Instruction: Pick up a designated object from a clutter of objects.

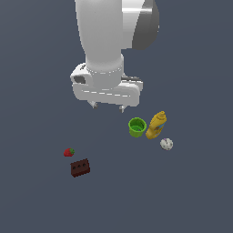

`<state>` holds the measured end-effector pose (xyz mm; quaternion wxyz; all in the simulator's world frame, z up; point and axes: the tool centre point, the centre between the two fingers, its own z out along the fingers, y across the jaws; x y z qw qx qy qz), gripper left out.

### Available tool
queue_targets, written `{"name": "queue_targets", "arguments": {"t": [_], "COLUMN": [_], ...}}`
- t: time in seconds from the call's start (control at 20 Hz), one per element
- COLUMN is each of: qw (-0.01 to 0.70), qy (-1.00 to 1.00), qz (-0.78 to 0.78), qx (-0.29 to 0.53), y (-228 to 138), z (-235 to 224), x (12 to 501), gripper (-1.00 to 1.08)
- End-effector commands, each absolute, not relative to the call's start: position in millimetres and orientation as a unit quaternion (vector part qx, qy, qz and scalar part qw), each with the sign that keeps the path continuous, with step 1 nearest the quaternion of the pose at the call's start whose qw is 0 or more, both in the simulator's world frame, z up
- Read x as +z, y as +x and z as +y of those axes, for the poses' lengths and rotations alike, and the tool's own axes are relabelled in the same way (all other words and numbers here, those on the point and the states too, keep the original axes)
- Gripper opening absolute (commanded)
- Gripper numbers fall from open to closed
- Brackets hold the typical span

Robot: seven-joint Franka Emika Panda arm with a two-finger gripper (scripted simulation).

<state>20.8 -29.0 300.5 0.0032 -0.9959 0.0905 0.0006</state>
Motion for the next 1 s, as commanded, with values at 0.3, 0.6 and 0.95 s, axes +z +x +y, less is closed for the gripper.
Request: {"name": "queue_targets", "arguments": {"t": [0.3, 0.6, 0.95], "qw": [0.011, 0.013, 0.011], "qy": [-0.977, -0.948, -0.903], "qz": [0.215, 0.317, 0.43], "qx": [0.003, 0.005, 0.005], "y": [62, 92, 120], "z": [-57, -82, -115], "x": [261, 221, 170], "gripper": [1.0, 1.0, 1.0]}}
